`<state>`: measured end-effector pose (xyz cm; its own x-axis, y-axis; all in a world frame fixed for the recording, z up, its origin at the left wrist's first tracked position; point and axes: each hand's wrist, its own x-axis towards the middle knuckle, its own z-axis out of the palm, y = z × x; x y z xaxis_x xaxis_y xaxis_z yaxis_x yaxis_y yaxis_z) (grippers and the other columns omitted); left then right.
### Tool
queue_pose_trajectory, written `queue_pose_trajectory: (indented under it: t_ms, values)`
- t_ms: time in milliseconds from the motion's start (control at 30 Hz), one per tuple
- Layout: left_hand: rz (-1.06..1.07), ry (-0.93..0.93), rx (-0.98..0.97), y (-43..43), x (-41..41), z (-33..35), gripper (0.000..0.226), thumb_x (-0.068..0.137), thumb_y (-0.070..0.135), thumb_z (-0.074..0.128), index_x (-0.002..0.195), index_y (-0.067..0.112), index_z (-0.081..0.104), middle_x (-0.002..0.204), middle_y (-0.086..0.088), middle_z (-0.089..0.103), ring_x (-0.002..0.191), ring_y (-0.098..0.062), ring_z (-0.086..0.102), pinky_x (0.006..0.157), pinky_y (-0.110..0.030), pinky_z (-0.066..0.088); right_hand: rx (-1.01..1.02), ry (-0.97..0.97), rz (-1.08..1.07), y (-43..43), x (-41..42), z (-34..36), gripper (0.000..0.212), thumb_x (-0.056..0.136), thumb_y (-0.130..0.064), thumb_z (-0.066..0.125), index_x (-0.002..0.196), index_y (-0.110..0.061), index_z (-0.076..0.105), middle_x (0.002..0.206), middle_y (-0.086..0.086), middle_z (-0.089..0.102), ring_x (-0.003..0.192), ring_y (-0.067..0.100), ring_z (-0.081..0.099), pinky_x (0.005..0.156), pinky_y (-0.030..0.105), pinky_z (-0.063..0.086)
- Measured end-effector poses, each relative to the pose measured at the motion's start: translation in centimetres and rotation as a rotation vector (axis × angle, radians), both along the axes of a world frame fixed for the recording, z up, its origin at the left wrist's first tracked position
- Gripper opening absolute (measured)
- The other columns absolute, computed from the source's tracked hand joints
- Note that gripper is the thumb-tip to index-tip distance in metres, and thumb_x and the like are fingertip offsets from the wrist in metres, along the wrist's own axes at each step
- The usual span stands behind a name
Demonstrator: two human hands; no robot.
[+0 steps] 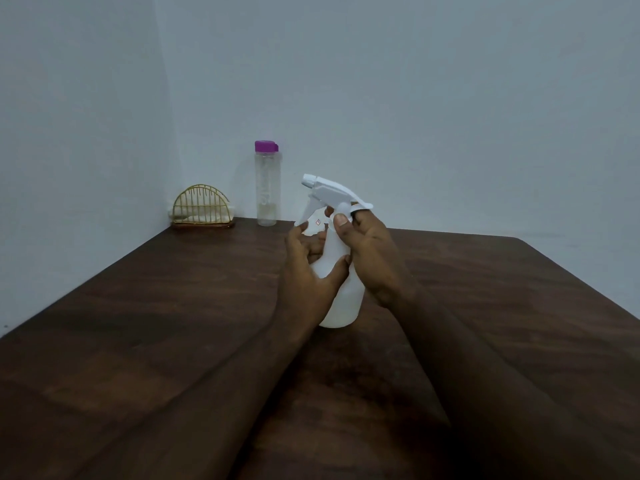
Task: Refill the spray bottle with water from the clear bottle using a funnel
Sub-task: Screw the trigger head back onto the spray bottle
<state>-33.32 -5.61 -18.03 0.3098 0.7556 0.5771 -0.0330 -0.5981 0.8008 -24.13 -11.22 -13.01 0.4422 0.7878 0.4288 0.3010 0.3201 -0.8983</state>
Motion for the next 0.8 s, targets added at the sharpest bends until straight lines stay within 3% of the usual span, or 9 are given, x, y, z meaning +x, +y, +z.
queue_pose_trajectory:
  t_ms: [133, 200, 300, 500, 600, 800]
  values:
    - [0.050, -0.022, 0.014, -0.2, 0.2, 0.0, 0.106, 0.077, 0.033, 0.078, 0.152, 0.020, 0.004, 0.095, 0.015, 0.061, 0.091, 0.002, 0.060, 0.080, -0.012, 0.045, 0.029, 0.150, 0.085, 0.3, 0.4, 1.5, 0.018, 0.099, -0.024, 0.052, 0.110, -0.018, 0.066, 0.106, 0.005, 0.072, 0.100, 0.024, 0.070, 0.094, 0.054, 0.053]
    - [0.051, -0.029, 0.009, 0.0, 0.3, 0.0, 0.108, 0.078, 0.034, 0.078, 0.153, 0.020, 0.001, 0.092, 0.021, 0.059, 0.089, 0.005, 0.059, 0.079, -0.011, 0.044, 0.008, 0.074, 0.065, 0.3, 0.4, 1.7, 0.017, 0.095, -0.025, 0.058, 0.107, -0.017, 0.067, 0.100, 0.005, 0.074, 0.097, 0.025, 0.071, 0.092, 0.056, 0.054]
    - [0.034, -0.048, 0.028, 0.2, 0.3, 0.0, 0.109, 0.077, 0.032, 0.079, 0.152, 0.024, 0.000, 0.095, 0.017, 0.063, 0.094, 0.001, 0.062, 0.083, -0.017, 0.048, -0.018, -0.059, -0.002, -0.1, 0.1, 1.0, 0.021, 0.095, -0.023, 0.062, 0.112, -0.012, 0.067, 0.098, 0.004, 0.075, 0.095, 0.020, 0.071, 0.093, 0.050, 0.055]
    - [0.049, -0.019, 0.103, 0.5, 0.2, -0.1, 0.108, 0.076, 0.040, 0.077, 0.152, 0.028, 0.001, 0.105, 0.000, 0.066, 0.095, -0.008, 0.063, 0.083, -0.017, 0.050, -0.006, -0.024, -0.002, -0.2, 0.6, 0.5, 0.018, 0.094, -0.028, 0.061, 0.106, -0.017, 0.068, 0.100, 0.004, 0.076, 0.097, 0.021, 0.072, 0.092, 0.052, 0.055]
    - [0.065, 0.021, 0.134, 0.3, 0.1, 0.1, 0.104, 0.077, 0.037, 0.077, 0.153, 0.027, 0.007, 0.105, 0.003, 0.064, 0.093, -0.006, 0.061, 0.076, -0.010, 0.045, 0.025, -0.047, -0.033, -0.2, 0.1, -0.1, 0.025, 0.093, -0.029, 0.064, 0.112, -0.013, 0.065, 0.099, 0.003, 0.076, 0.093, 0.019, 0.073, 0.089, 0.050, 0.057]
    - [0.117, 0.076, 0.139, 0.4, 0.5, 0.7, 0.096, 0.080, 0.032, 0.075, 0.153, 0.025, 0.013, 0.085, 0.016, 0.056, 0.081, 0.001, 0.058, 0.069, -0.023, 0.049, 0.099, 0.013, -0.133, 0.8, -1.3, -1.1, 0.034, 0.084, -0.034, 0.074, 0.105, -0.016, 0.054, 0.094, 0.009, 0.073, 0.085, 0.023, 0.073, 0.078, 0.050, 0.059]
